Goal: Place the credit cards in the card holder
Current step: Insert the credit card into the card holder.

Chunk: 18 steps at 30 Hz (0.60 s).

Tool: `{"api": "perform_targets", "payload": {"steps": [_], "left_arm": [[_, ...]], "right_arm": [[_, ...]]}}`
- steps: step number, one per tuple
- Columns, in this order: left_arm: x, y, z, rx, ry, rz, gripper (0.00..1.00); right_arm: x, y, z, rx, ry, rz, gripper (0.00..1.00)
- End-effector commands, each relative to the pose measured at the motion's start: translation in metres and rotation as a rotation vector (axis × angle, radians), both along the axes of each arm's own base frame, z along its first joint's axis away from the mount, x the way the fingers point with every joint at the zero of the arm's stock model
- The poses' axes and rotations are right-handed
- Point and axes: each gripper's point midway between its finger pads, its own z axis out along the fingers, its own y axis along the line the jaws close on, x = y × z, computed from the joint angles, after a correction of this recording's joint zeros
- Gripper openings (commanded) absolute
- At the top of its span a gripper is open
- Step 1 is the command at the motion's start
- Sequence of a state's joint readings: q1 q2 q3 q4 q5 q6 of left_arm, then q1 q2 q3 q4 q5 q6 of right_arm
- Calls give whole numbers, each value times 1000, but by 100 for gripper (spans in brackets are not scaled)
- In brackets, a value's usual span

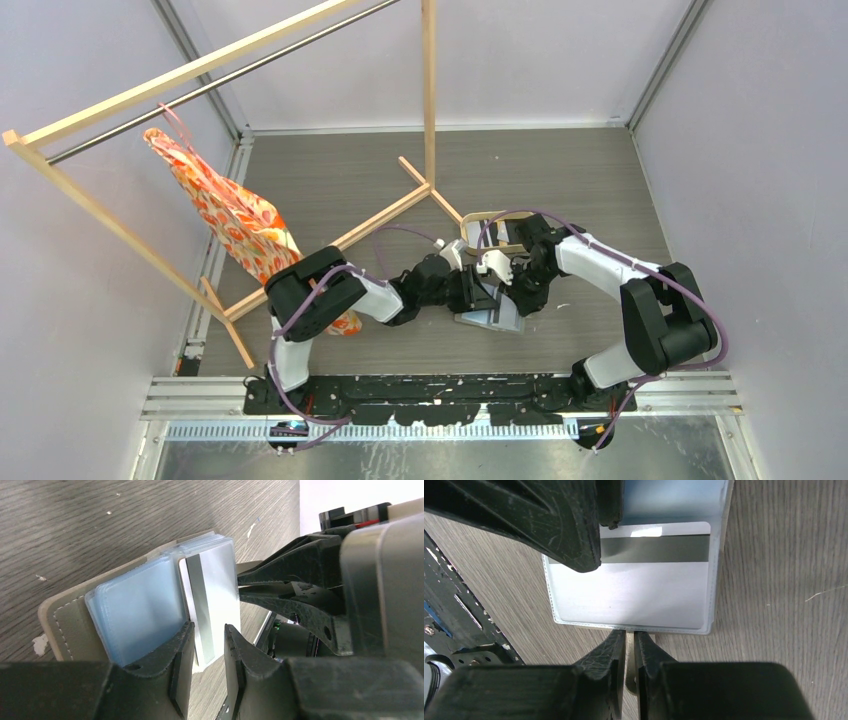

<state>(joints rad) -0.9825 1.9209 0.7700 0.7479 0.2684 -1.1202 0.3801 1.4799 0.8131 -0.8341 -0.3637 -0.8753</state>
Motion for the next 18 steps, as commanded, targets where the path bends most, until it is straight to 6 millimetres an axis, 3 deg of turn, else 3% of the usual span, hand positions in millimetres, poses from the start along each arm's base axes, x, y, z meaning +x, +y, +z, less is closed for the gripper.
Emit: {"api": "perform_targets", "payload": {"steps": [1,11,18], "left_arm": [[-3,-14,25,-110,-38,-35,29],[-1,-15,30,-128,-57,-35,30],[0,-17,36,-138,-73,-36,30]], "right_arm": [[10,13,13,74,-46,-8,17],[14,9,32,131,-54,-54,21],[11,2,34,119,-19,-59,24]]}}
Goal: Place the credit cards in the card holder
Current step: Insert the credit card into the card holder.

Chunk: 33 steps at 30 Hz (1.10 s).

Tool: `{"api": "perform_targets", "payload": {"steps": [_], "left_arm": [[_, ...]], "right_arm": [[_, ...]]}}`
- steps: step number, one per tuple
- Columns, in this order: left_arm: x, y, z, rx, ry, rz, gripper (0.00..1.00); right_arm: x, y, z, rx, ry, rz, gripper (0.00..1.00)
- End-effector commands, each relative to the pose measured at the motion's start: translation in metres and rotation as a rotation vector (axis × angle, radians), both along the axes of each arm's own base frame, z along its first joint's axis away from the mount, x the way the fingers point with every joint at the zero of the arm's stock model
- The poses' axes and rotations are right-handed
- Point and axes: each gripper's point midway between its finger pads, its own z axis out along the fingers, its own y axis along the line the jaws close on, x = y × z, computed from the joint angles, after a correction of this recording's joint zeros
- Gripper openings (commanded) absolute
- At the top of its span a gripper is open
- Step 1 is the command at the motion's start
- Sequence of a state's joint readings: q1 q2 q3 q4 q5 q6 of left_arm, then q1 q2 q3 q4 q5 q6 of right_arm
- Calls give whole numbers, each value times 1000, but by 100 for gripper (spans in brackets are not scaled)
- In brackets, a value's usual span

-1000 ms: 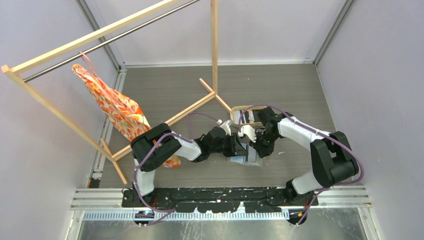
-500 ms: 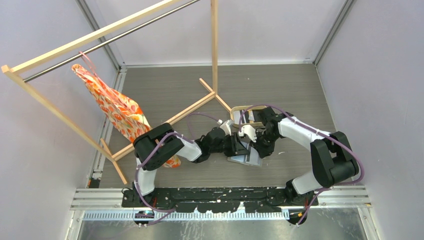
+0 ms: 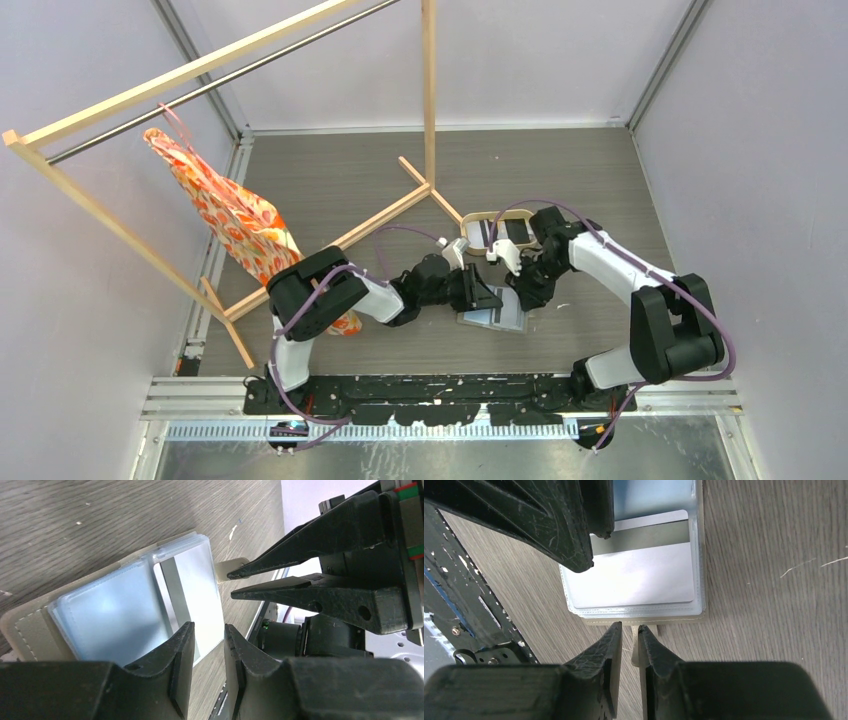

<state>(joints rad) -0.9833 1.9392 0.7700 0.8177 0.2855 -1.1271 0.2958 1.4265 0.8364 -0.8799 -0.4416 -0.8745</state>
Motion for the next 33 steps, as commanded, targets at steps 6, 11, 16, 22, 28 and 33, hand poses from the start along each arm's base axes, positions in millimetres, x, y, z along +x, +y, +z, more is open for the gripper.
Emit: {"api": "perform_targets", "payload": {"steps": [6,11,16,22,28,33], "left_arm": [[1,-11,29,-79,-66,-19,29],[5,1,29,8,-124,-1,30],[10,17,27,123,-185,23,31],[13,19,20,180,-190,19,30],[15,14,14,207,-180,5,26],[15,9,7,216,-162,-11,21]], "right_arm": [[6,-4,17,26,8,2,24],[4,1,20,59,20,3,24],[2,5,19,75,45,1,24],[4,8,10,57,59,-12,23],[8,7,4,30,54,-32,21],[13,5,-1,2,52,-54,16]]}}
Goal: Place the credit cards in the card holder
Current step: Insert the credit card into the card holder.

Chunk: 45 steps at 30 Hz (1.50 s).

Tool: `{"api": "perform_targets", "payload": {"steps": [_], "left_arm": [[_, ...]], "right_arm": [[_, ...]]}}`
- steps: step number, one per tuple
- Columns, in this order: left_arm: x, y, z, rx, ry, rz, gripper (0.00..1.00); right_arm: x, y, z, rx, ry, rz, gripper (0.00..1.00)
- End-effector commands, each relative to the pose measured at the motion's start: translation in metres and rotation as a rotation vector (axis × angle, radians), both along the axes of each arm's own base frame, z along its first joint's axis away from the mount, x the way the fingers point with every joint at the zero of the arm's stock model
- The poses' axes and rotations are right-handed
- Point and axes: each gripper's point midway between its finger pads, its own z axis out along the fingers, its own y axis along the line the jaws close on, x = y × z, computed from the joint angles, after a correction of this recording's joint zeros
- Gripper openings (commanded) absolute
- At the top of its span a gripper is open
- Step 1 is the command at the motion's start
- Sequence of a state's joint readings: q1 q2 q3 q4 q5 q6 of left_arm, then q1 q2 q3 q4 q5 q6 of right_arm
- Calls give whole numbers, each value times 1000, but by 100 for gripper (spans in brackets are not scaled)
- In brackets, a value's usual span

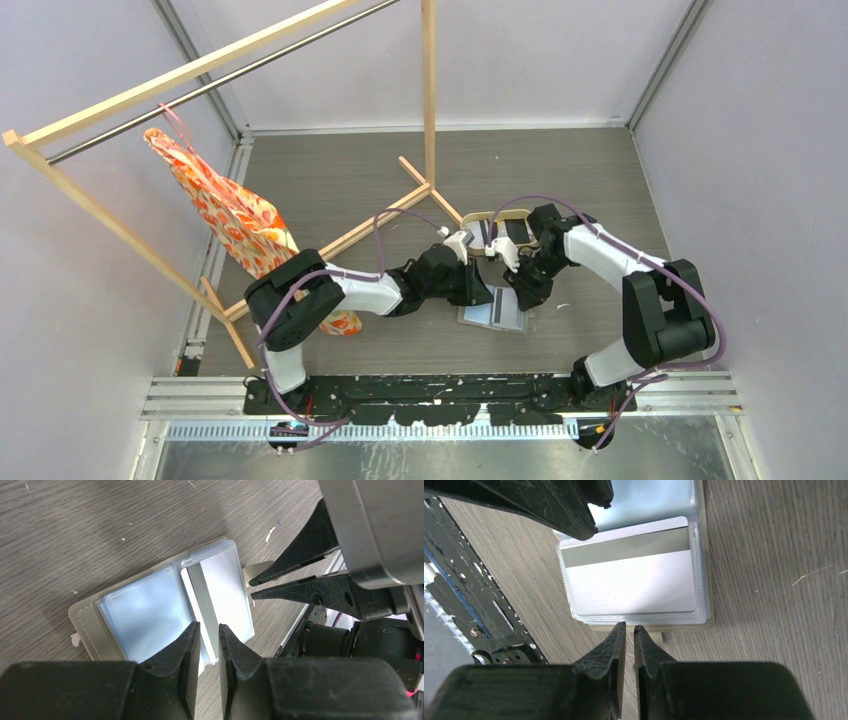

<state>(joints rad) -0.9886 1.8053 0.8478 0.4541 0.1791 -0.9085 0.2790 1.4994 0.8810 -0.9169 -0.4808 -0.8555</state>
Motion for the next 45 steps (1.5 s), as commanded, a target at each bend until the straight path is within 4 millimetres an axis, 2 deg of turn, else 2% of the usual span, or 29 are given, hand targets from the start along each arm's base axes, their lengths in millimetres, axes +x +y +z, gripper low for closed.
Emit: {"api": "perform_targets", "payload": {"steps": [1,16,23,26,35,41,45], "left_arm": [[3,-9,1,4,-14,-17,21],[-2,-14,-21,39,45,-35,15],[-11,-29,-17,9,48,-82,15],[-11,-28,-10,-8,33,-76,15],[-10,-16,39,-67,-103,-84,23],[-7,0,58,14,-249,-131,29],[3,12,76,101,-397,-169,32]], "right_arm": [[13,2,-1,-22,-25,-23,16],[18,4,-2,-31,-34,-46,14],[21,5,2,-22,-51,-54,14],[22,4,7,-21,-70,-54,14],[26,-5,51,110,-139,-119,17],[35,6,96,270,-215,-175,20],[51,13,122,320,-253,-219,23]]}}
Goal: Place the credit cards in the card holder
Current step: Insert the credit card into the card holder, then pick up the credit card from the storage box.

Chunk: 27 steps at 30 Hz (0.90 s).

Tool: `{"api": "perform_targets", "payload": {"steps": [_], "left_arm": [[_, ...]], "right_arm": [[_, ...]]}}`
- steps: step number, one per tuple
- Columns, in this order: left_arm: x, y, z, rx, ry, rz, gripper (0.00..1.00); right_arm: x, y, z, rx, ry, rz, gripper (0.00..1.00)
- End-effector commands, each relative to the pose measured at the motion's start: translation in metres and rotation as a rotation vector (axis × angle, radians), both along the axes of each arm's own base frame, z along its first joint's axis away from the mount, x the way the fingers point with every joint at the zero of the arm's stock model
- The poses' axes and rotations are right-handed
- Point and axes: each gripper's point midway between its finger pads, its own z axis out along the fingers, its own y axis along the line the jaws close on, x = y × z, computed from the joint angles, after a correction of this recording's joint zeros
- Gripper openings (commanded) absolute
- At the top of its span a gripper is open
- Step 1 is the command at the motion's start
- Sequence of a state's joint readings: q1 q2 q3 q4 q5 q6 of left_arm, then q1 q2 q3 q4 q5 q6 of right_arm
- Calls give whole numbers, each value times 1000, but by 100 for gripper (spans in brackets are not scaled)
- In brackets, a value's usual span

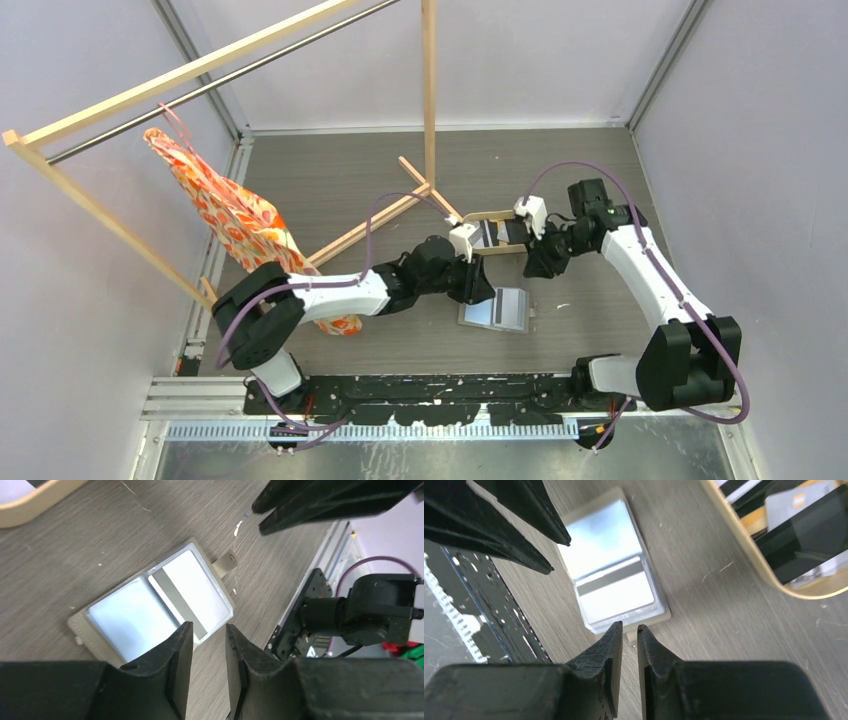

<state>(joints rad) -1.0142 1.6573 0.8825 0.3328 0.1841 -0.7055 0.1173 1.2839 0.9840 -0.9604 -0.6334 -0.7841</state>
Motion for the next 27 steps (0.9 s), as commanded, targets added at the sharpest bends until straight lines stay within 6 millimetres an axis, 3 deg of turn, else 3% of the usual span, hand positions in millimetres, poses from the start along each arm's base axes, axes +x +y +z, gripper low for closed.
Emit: {"api": "perform_targets", "payload": {"steps": [1,4,7,9,12,16,23,27], "left_arm": [[17,12,35,96,-248,-43,34],[37,25,65,147,-399,-2,46],[65,40,97,148,-547,75,68],[88,49,116,102,-579,134,85],[124,59,128,-15,-507,168,92],[170,69,128,-111,-381,251,89],[183,66,72,-30,-266,298,74],[186,59,66,-3,-229,304,64]], "right_arm": [[22,18,48,123,-70,-38,24],[45,24,66,162,-68,-104,27],[71,33,77,216,-21,-181,30],[90,39,77,246,33,-236,31],[120,46,63,269,131,-330,32],[153,50,47,303,199,-477,34],[189,54,18,358,233,-640,41],[201,66,8,394,299,-677,42]]}}
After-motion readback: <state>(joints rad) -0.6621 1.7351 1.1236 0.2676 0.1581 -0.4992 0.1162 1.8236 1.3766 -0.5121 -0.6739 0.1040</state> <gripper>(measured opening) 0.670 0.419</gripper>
